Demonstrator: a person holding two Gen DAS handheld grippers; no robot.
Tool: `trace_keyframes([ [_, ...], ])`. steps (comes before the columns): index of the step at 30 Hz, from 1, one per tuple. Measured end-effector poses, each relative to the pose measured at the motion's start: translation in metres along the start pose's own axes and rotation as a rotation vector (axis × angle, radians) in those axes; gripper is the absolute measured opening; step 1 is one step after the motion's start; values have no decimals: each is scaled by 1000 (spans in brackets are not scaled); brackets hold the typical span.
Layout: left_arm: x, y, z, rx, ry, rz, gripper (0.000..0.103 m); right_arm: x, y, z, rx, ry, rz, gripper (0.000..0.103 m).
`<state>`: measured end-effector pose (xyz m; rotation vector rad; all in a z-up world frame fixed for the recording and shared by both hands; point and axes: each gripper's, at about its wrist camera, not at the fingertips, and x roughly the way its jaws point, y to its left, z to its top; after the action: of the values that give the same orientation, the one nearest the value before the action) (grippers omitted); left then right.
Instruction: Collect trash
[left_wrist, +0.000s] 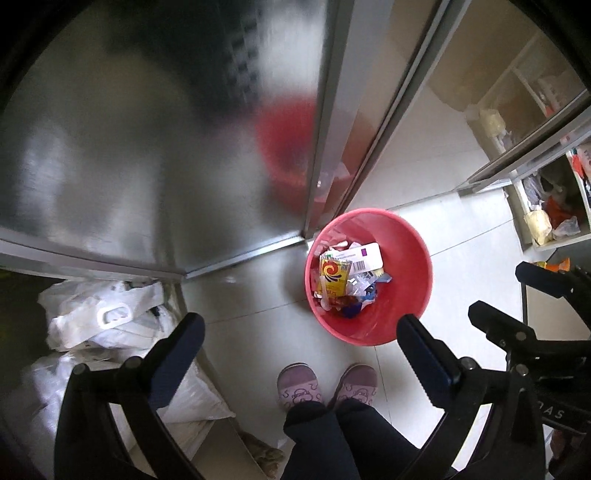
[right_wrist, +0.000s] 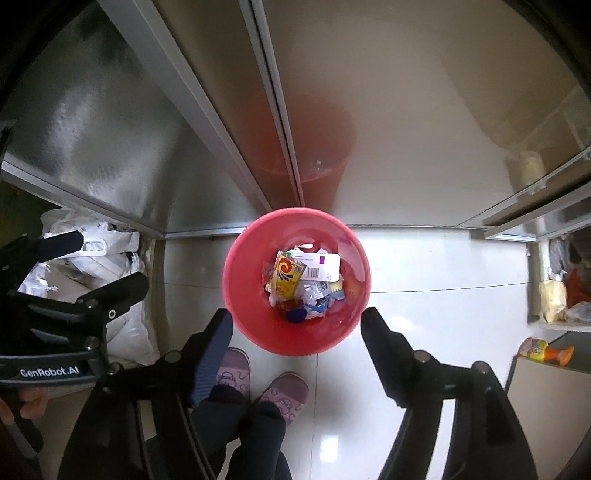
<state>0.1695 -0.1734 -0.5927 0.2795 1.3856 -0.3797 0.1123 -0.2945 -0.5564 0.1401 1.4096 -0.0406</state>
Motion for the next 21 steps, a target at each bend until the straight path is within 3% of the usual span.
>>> trace_keyframes([
  [4, -54, -1, 2, -8, -24, 18, 103, -52, 4, 0, 12, -25, -17, 77],
  [6, -79, -2, 3, -15, -30, 17, 103, -80, 6, 0, 21, -41, -5, 92],
  [13, -195, -7, 11, -29, -89, 26, 103, -200, 16, 2, 70, -108, -21, 94],
  [21, -333, -8, 13, -34, -181, 18, 103, -327, 31, 2, 51, -249, -47, 103],
])
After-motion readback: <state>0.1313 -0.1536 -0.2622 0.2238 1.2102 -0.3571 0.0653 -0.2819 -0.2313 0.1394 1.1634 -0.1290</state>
